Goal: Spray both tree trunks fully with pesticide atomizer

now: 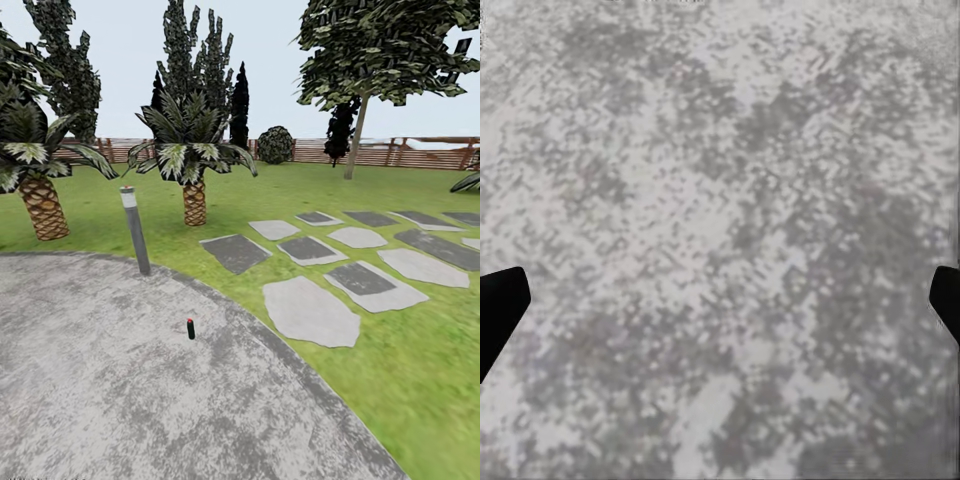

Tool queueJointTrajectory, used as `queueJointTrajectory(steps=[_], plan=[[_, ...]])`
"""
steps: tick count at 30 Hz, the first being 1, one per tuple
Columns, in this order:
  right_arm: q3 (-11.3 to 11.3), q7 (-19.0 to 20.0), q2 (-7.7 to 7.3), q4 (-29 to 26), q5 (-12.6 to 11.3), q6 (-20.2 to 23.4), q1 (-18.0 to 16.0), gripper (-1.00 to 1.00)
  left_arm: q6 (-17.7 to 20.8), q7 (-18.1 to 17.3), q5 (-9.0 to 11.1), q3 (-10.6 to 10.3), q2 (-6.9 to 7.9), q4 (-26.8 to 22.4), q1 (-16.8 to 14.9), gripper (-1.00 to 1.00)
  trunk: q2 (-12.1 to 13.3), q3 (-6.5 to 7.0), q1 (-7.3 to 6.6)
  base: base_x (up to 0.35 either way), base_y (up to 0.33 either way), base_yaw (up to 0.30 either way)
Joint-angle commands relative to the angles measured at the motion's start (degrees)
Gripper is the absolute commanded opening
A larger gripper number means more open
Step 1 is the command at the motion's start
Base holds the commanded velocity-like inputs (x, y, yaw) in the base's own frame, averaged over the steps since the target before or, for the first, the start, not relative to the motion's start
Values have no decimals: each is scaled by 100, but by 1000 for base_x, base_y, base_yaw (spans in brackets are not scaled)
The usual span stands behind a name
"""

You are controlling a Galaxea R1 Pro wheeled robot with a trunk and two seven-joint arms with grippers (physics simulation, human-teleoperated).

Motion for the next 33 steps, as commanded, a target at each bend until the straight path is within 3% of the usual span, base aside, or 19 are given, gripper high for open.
queueJointTrajectory(steps=[1,16,33], plan=[[1,1,-1,4,3,-16,-3,100,-20,-1,3,1,0,5,-4,100,-2,-5,1,178,-243,274],[1,1,-1,1,2,-16,-2,100,-20,0,3,1,1,5,-4,100,-2,-5,1,171,-246,269],[-16,1,-3,-10,4,-16,-3,100,-13,2,3,11,9,5,-5,100,-2,-5,1,141,-266,19]])
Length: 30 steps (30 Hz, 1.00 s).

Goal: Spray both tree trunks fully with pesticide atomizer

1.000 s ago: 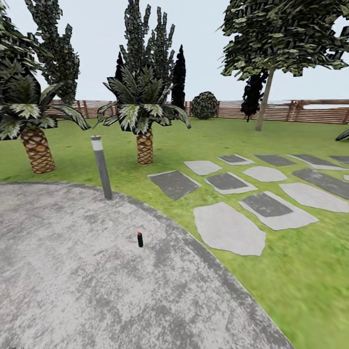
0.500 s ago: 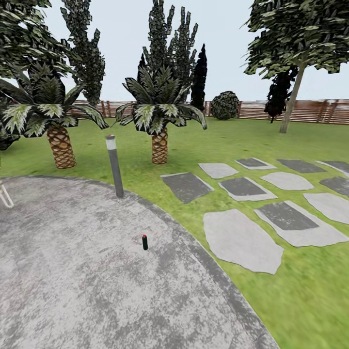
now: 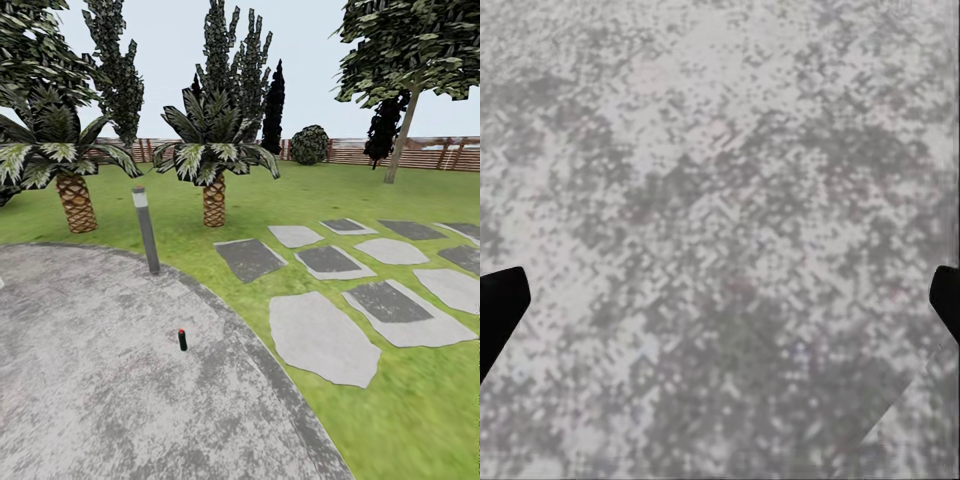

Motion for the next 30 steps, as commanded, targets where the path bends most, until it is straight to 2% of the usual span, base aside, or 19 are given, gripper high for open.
queueJointTrajectory(steps=[1,9,17,30], plan=[[-1,1,1,4,5,-17,-4,100,-18,-2,2,11,1,3,-4,100,-2,-5,0,140,-267,9],[4,-3,2,-6,2,-17,-4,100,-26,-3,0,149,1,3,-7,100,-2,-5,0,140,-267,149],[-2,1,2,-7,2,-17,-2,100,-26,-3,2,150,1,3,-7,100,-2,-5,0,139,-267,49],[-2,-2,2,-7,2,-17,-2,100,-26,-3,-2,150,1,3,-6,100,-2,-5,0,150,-267,258]])
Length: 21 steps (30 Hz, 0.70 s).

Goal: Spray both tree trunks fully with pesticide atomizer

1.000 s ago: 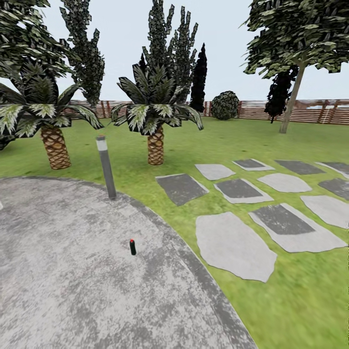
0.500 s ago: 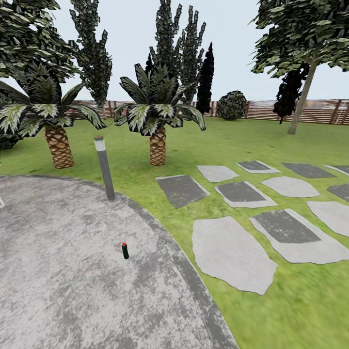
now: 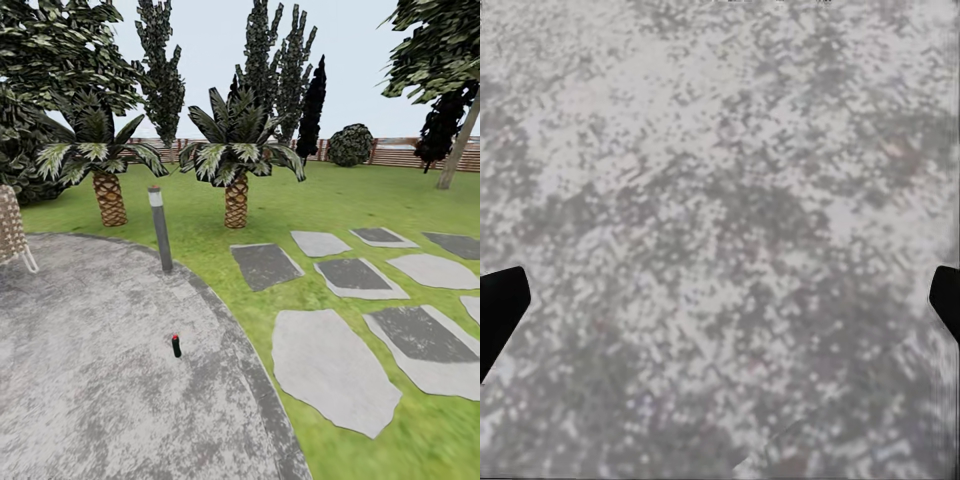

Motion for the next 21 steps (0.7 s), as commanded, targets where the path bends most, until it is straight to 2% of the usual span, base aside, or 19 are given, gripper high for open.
queueJointTrajectory(steps=[1,21], plan=[[-1,-1,-1,4,4,-17,-2,100,-19,-1,0,14,-2,5,-5,100,-2,-5,0,153,-267,275],[-1,-5,-1,6,4,-17,-3,100,-19,-1,-4,14,-2,5,-4,100,-2,-5,0,154,-267,275]])
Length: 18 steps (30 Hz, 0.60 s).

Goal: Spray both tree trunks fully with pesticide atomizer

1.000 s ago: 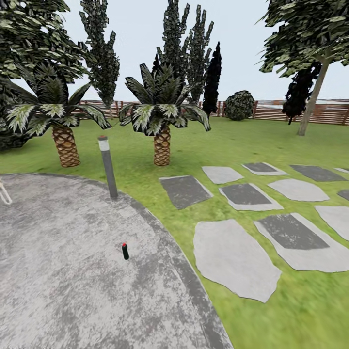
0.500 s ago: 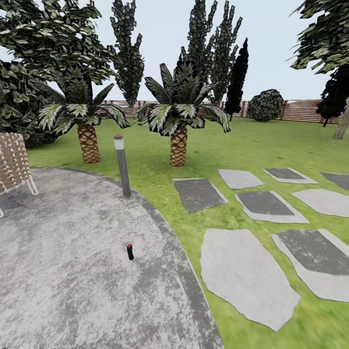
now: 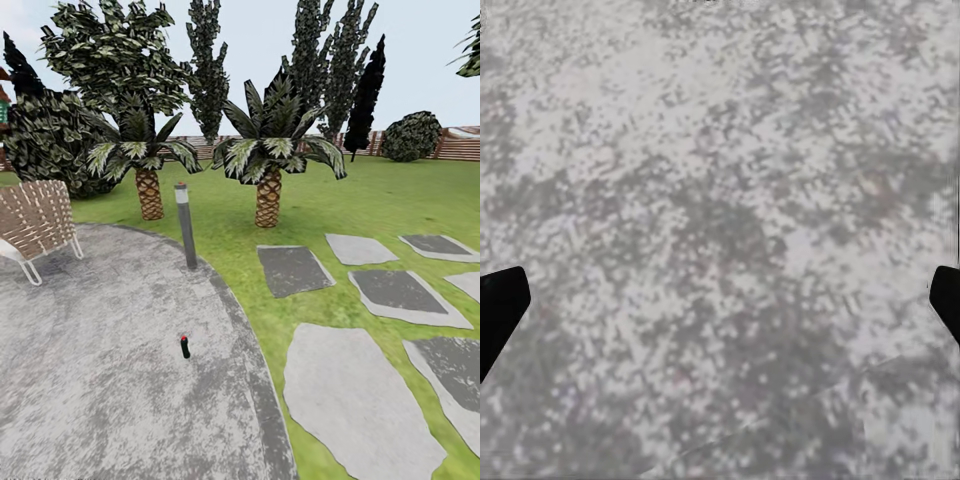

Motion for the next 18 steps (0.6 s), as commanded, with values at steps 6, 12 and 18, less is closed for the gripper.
queueJointTrajectory(steps=[6,12,18], plan=[[-1,5,-1,2,4,-17,-1,100,-19,-1,1,14,-2,6,-4,100,-2,-5,0,163,-263,275],[-1,3,-1,2,4,-17,0,100,-19,-1,1,14,-2,6,-4,100,-2,-5,0,164,-263,271],[-1,0,-1,11,4,-17,-1,100,-19,-1,1,14,-2,6,-3,100,-2,-5,0,164,-262,248]])
